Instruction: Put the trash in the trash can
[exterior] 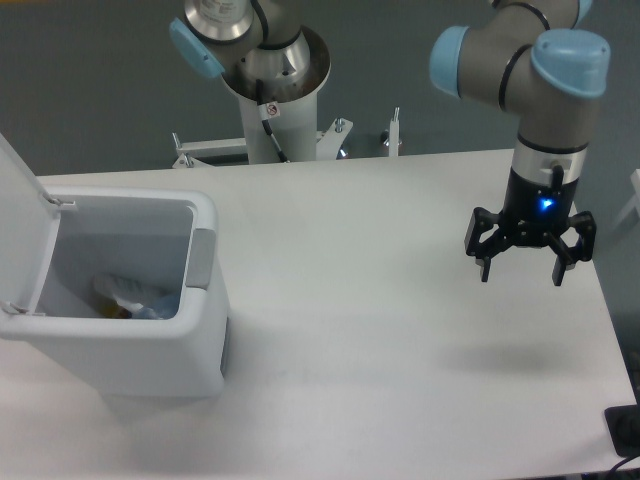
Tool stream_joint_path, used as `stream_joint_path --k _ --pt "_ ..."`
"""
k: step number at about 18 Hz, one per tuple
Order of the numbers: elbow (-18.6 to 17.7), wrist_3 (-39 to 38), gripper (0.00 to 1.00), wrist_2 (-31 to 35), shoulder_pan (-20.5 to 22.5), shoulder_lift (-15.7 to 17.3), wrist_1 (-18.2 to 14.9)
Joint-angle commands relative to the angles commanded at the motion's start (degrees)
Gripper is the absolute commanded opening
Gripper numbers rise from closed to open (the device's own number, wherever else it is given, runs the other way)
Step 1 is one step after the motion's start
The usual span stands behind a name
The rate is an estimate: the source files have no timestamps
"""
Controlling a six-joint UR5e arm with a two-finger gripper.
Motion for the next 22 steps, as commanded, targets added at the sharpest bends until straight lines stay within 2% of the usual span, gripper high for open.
stream_joint_path --k 3,6,9,10,22 --pt "-2.5 5.5 1.00 1.9 0.4 -0.3 0.1" --pt "-2.9 12.5 1.00 3.3 1.3 0.0 -1.1" --pt "-0.5 24.4 1.00 10.1 2.2 0.3 -9.5" --pt "0.4 27.0 1.00 10.6 2.3 0.3 -11.2" --pt "-0.1 28.5 1.00 10.8 1.8 0.4 -11.0"
